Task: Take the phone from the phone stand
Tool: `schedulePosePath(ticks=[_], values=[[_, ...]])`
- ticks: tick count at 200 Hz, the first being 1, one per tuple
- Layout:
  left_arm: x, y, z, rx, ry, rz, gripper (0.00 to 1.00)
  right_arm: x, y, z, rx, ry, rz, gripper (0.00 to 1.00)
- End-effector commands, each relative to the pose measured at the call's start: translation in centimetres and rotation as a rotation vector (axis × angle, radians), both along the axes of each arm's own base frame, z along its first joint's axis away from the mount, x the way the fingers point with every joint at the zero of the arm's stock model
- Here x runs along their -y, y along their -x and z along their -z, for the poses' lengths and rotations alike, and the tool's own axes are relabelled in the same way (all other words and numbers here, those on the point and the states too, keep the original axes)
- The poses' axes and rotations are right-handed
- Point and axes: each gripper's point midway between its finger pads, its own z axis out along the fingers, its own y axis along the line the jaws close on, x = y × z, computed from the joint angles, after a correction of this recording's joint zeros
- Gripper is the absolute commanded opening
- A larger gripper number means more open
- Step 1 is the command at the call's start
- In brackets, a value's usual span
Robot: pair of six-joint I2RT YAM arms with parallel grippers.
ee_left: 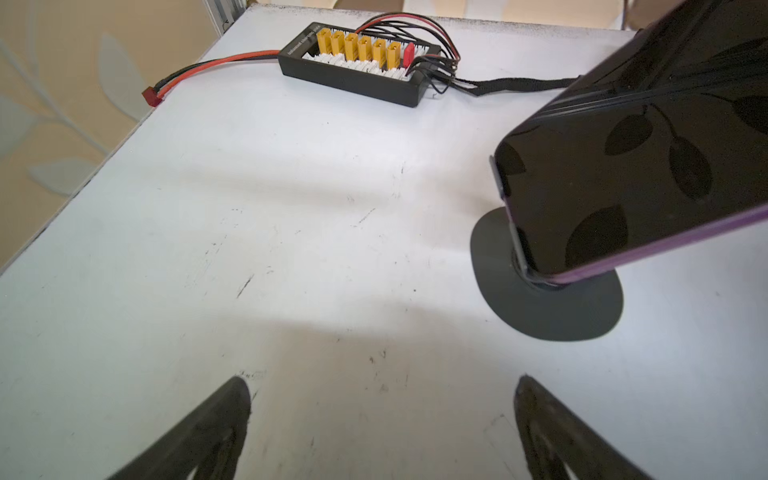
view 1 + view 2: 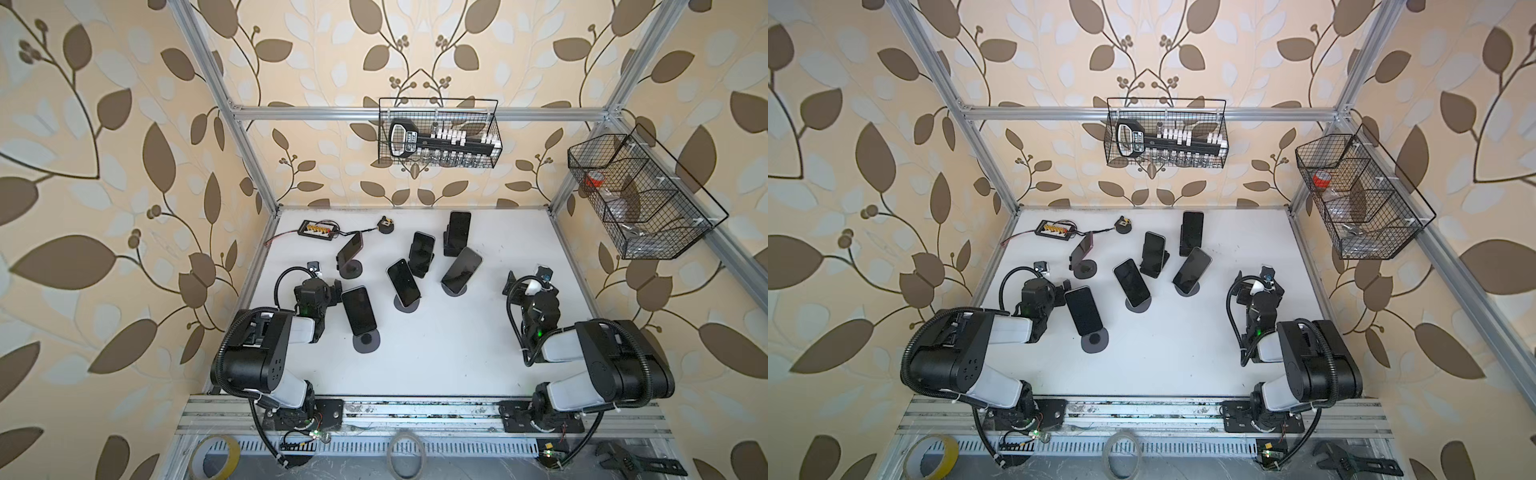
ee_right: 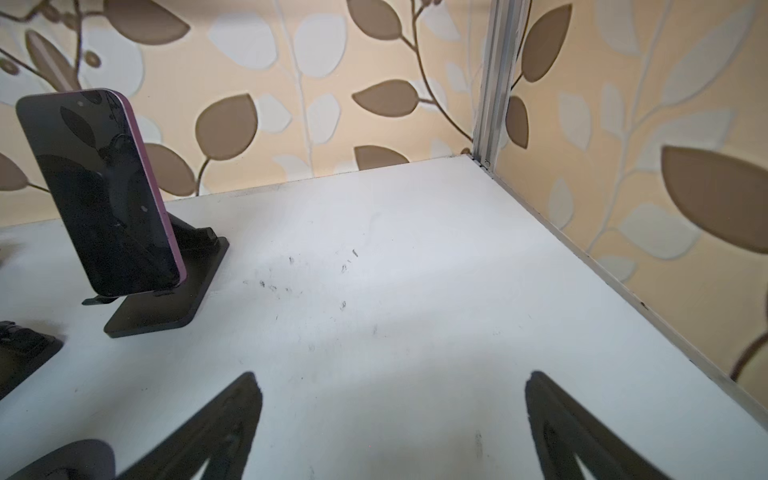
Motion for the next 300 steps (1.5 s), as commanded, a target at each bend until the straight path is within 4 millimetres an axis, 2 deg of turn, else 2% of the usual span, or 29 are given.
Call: schedulePosePath(ticks=[1, 222, 253, 262, 266, 300], values=[[-0.3, -1.2, -2.4, 0.075, -0.007, -0.013, 0.99, 0.1, -0.5, -0.7, 0.018, -0.003, 0.012, 1.00], [-0.3, -1.1, -2.5, 0.077, -0.007, -0.013, 0.99, 0.2, -0.5, -0.6, 0.016, -0.003, 0.015, 1.00], [-0.7, -0.9, -3.3, 0.094, -0.008, -0.035, 0.99, 0.2, -0.3, -0.9, 0.030, -0.001, 0.014, 1.00], [-0.9, -0.7, -3.0, 0.079, -0.009, -0.051, 0.99, 0.4, 0.0, -1.2, 0.038, -0.007, 0.029, 0.99], [-1.1, -0.7, -4.1, 0.108, -0.008, -0.060, 0.99, 0.3, 0.0, -1.4, 0.043, -0.011, 0.027, 0.99], [-2.1, 0.2, -5.6, 0.138, -0.010, -0.128, 0.99, 0.2, 0.5, -1.6, 0.064, -0.003, 0.017, 1.00]])
